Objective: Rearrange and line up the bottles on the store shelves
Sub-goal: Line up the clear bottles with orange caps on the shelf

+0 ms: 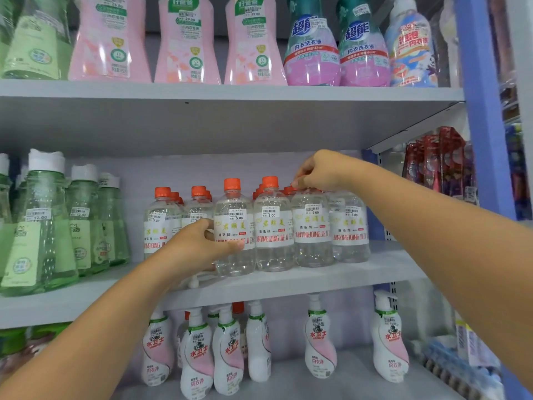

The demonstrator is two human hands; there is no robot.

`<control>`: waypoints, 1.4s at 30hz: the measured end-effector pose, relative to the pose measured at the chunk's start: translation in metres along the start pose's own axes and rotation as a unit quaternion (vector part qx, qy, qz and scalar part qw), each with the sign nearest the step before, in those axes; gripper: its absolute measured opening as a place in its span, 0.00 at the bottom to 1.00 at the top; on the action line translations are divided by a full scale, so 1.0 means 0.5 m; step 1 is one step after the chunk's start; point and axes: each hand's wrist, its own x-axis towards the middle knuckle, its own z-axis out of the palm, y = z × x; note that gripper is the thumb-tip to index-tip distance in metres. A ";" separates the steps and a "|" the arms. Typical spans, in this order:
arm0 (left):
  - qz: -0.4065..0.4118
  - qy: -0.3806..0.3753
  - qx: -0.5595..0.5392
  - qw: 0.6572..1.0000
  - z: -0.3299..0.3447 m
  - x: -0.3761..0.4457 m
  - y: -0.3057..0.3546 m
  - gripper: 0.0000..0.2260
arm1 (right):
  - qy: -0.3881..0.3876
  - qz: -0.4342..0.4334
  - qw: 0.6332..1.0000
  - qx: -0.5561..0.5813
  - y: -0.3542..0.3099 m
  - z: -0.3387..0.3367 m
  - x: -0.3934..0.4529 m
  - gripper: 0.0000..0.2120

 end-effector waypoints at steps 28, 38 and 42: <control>-0.007 -0.004 -0.006 1.000 0.001 -0.010 0.005 0.15 | 0.044 0.096 0.915 0.388 0.210 0.077 -0.140 0.18; -0.018 -0.002 0.004 1.000 0.004 -0.024 0.018 0.23 | 0.088 0.104 0.907 0.399 0.195 0.103 -0.164 0.10; -0.025 0.002 0.004 1.000 0.002 -0.023 0.015 0.28 | 0.103 0.108 0.911 0.385 0.182 0.103 -0.172 0.21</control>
